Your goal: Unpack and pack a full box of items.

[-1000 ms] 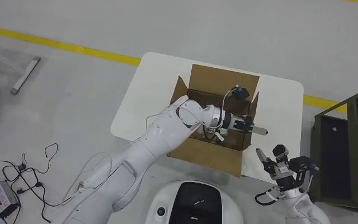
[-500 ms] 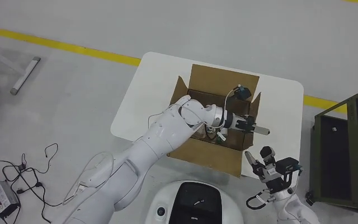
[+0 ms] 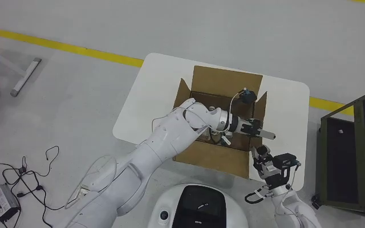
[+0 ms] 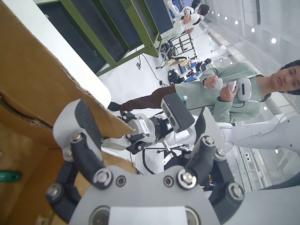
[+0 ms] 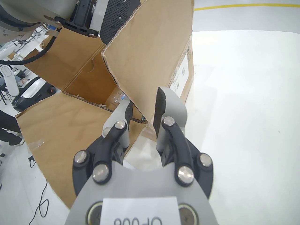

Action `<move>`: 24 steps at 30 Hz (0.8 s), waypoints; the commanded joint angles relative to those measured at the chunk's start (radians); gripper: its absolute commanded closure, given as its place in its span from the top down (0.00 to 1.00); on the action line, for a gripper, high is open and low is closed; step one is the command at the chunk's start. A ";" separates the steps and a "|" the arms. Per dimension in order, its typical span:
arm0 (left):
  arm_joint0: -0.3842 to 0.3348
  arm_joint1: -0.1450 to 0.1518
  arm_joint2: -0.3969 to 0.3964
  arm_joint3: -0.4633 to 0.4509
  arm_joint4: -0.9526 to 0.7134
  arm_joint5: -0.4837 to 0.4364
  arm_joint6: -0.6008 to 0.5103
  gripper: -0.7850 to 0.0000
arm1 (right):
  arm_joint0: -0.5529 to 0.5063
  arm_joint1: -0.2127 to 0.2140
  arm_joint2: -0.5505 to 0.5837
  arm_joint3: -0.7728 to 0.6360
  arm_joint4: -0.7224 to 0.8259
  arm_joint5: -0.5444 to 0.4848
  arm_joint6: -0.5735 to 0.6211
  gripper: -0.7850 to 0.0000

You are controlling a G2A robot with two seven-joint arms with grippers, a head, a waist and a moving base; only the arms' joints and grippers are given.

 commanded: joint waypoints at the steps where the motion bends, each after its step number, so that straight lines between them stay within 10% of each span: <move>1: 0.000 0.002 -0.006 0.001 0.003 0.000 0.000 1.00 | 0.002 -0.001 -0.003 0.003 0.007 0.009 0.002 0.18; 3: -0.001 0.005 -0.016 -0.001 0.010 -0.002 0.005 1.00 | 0.005 -0.003 -0.005 0.005 0.026 0.016 0.002 0.00; 24: 0.110 0.138 -0.274 -0.232 0.387 0.083 0.112 1.00 | 0.051 -0.016 0.025 0.132 0.837 -0.129 0.273 0.00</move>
